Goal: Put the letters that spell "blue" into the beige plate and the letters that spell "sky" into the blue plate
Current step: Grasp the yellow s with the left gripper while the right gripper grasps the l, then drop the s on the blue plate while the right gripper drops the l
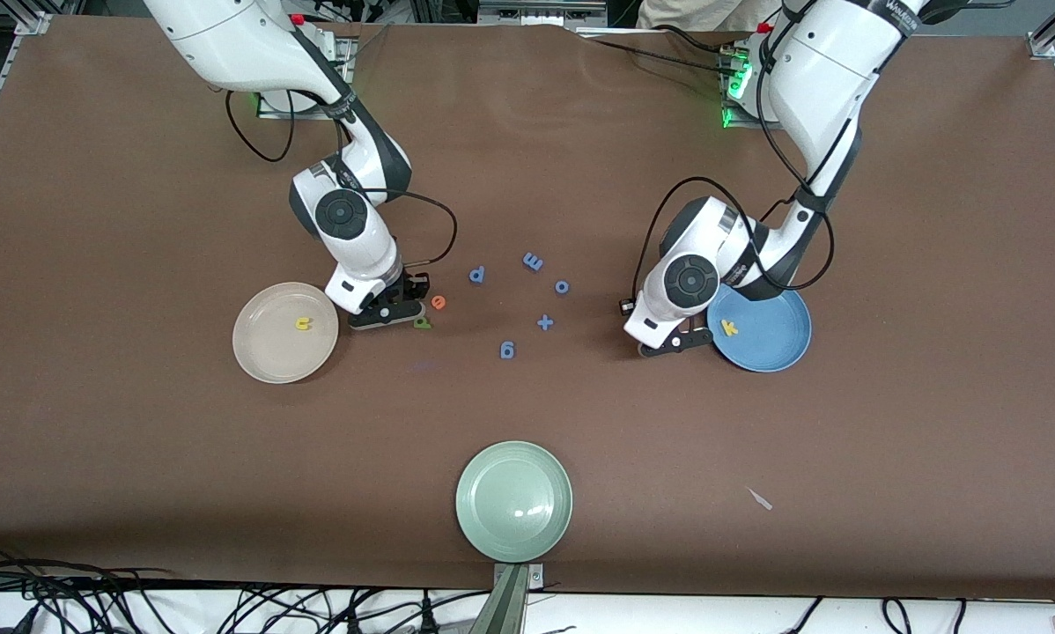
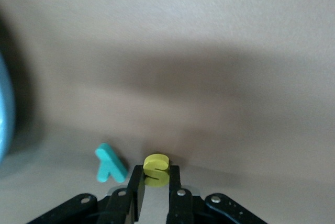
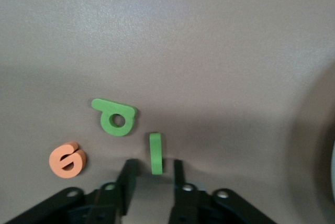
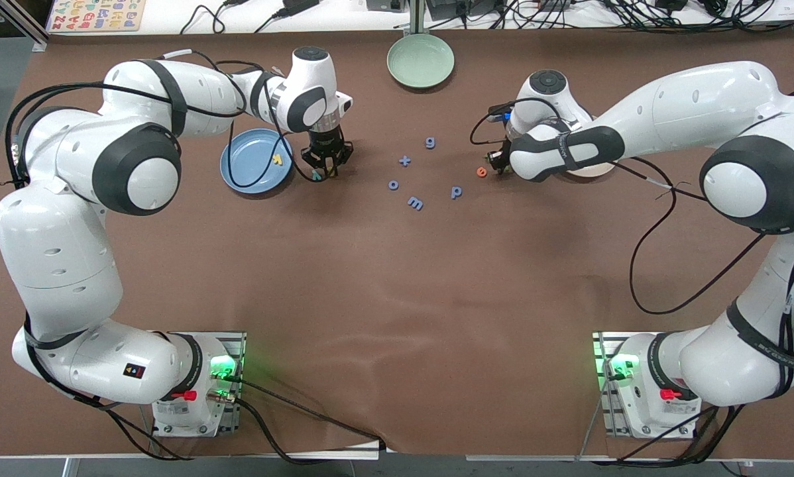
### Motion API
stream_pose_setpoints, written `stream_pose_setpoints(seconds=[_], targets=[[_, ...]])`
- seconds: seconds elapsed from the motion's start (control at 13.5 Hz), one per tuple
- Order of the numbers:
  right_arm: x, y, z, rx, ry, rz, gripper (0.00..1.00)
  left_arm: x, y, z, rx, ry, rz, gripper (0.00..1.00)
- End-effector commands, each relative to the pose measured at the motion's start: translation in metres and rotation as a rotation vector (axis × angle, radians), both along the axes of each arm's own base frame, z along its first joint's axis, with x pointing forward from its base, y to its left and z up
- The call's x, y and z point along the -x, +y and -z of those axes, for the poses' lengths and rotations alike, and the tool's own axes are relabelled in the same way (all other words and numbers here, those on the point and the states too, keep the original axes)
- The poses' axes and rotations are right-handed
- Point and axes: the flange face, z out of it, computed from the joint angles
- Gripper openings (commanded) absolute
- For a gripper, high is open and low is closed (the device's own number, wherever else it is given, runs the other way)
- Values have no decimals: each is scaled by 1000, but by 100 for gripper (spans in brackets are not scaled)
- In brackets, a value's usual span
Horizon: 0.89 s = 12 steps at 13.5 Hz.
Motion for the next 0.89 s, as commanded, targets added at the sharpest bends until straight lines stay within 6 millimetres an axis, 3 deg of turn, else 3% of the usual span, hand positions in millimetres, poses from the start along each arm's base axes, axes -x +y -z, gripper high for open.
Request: stream_pose_setpoints(seconds=[0.0,0.07,0.3,0.52,0.59,0.74,0.81], targets=[[-7,-1,-2,4,-15,-23,8,-8,18,-42,-43,1,7,1],[-10,-4,-6,4,-21,-34,4,-10,27,-47,-62,40,22,1],[-26,-32,-32,36,-30,-89,3,-18,75,-50,-185,96,146,2],[-38,-86,-67,92,17,-168,4,-31,121,-49,-162,133,200,3],[-38,-102,-74,102,34,-197,4,-35,136,-49,-140,143,233,13],[-36,-134,-74,116,48,-218,5,-38,152,-47,-121,153,234,100],[-29,-139,-67,115,54,-215,5,-39,151,-48,-112,154,226,100]])
